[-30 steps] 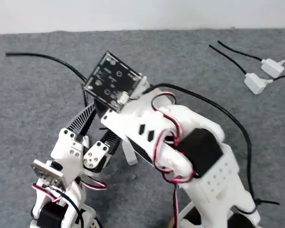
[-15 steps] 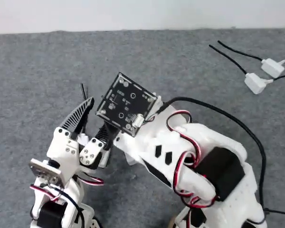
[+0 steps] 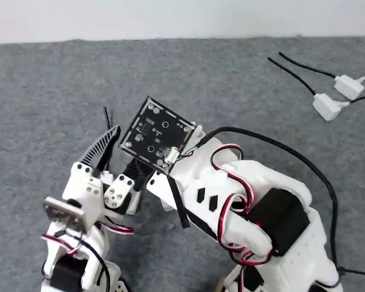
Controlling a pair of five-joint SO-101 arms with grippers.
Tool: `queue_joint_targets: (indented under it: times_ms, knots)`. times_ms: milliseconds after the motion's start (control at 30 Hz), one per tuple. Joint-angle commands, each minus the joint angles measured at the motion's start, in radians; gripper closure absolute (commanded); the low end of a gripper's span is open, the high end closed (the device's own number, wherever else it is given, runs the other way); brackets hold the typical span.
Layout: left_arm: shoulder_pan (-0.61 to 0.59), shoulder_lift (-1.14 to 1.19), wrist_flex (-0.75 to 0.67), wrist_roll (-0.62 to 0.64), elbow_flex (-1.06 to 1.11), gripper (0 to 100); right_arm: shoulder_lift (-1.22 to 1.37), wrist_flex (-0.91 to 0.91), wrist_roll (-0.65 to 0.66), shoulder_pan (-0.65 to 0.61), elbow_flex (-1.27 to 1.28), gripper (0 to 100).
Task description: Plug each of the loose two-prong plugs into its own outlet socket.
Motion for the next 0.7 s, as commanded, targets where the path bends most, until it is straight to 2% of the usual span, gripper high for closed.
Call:
queue_joint_targets:
  times_ms: [0, 167, 333, 467, 567, 667]
  knots:
    - [0.038, -0.012, -0.020, -0.006, 0.047, 81, -0.015, -0.030, -0.003, 0.001, -0.006, 99.1]
    - [0.153, -0.012, -0.020, -0.011, 0.122, 81, 0.015, -0.053, -0.006, 0.038, -0.005, 99.1]
    - [0.161, -0.012, 0.020, -0.074, 0.127, 81, 0.059, -0.045, -0.005, 0.094, -0.003, 99.1]
    - [0.087, -0.012, 0.138, -0.160, 0.139, 81, 0.119, -0.045, -0.037, 0.140, 0.005, 99.1]
    - [-0.037, -0.012, 0.135, -0.203, 0.183, 81, 0.189, -0.051, -0.161, 0.196, 0.035, 99.1]
    - [-0.150, -0.012, 0.100, -0.212, 0.205, 81, 0.285, -0.054, -0.210, 0.262, 0.066, 99.1]
